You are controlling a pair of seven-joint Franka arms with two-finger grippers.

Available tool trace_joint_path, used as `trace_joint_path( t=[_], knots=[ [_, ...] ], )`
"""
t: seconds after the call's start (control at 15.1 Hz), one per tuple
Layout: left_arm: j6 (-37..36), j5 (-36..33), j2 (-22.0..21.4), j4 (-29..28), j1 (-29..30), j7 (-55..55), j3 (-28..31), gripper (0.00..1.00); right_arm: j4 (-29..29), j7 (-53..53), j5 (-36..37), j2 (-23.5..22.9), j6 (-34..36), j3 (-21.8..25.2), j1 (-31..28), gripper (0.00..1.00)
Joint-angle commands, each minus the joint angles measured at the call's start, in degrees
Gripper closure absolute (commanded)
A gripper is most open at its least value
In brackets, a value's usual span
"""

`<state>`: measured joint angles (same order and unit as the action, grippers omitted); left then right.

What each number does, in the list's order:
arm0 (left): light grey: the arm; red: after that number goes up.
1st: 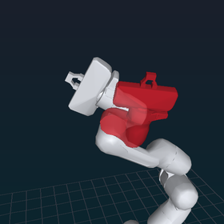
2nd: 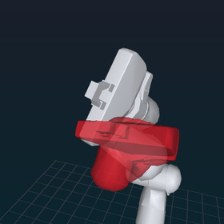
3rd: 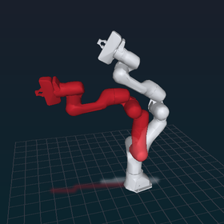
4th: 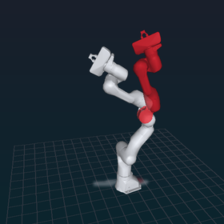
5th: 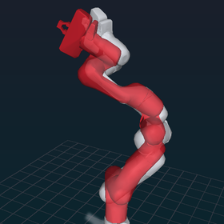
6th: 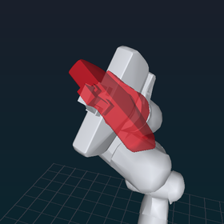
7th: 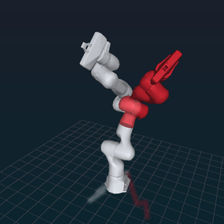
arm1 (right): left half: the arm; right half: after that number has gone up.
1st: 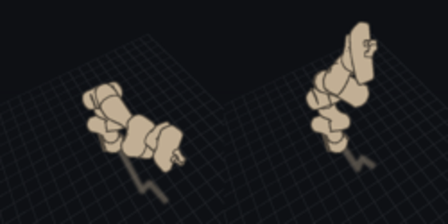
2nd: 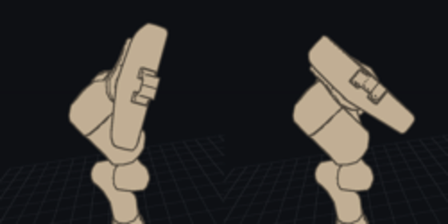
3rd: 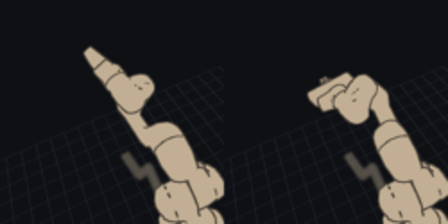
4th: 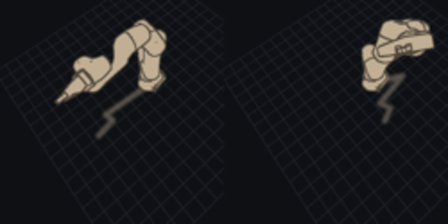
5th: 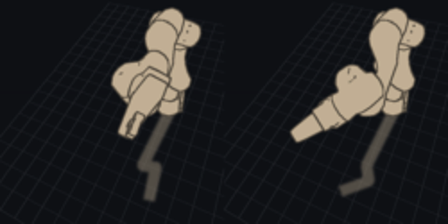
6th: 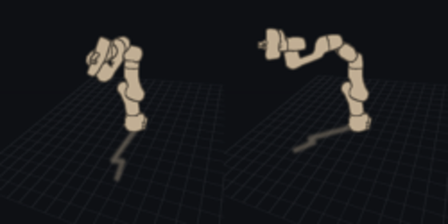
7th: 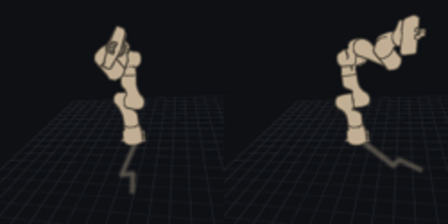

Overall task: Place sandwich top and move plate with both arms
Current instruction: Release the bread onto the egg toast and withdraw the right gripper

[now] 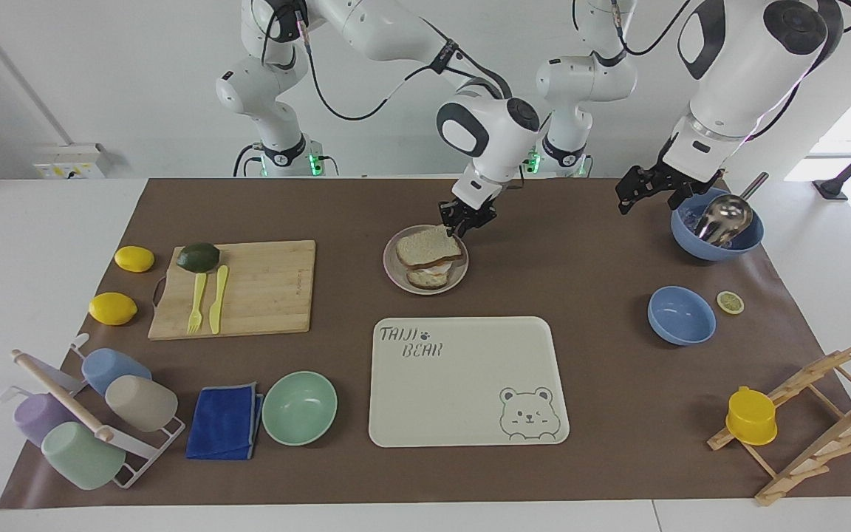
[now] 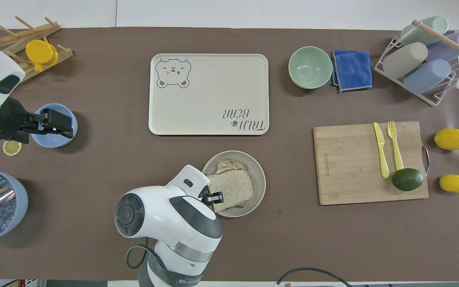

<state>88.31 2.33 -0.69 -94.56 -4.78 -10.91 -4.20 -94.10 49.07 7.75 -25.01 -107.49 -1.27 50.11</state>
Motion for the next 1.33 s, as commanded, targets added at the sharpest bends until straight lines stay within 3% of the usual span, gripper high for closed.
trace_joint_path(
  t=[0.0, 0.33, 0.8, 1.0, 1.26],
  knots=[
    [-0.6, -0.8, -0.1, 0.4, 0.7, 0.4, -0.5, 0.0, -0.7, 0.7, -1.7, 0.7, -2.4, -0.3, -1.1, 0.0],
    [-0.6, -0.8, -0.1, 0.4, 0.7, 0.4, -0.5, 0.0, -0.9, -8.4, -2.0, 8.7, -0.9, -0.3, -14.0, 0.0],
    [-0.3, -0.8, -0.4, -0.6, 0.0, 0.2, -0.6, 0.0, -0.5, -29.8, -11.4, 20.7, 14.9, 0.4, -36.5, 0.0],
    [4.2, -0.7, -3.3, -6.6, -1.5, 0.2, -0.8, 0.0, 0.2, -35.9, -10.3, 24.5, 18.7, 3.8, -38.1, 0.0],
    [11.0, -0.1, -6.6, -16.3, -5.5, 0.2, -0.9, 0.0, -0.4, -43.3, -9.2, 27.2, 22.2, 5.0, -41.7, 0.0]
  ],
)
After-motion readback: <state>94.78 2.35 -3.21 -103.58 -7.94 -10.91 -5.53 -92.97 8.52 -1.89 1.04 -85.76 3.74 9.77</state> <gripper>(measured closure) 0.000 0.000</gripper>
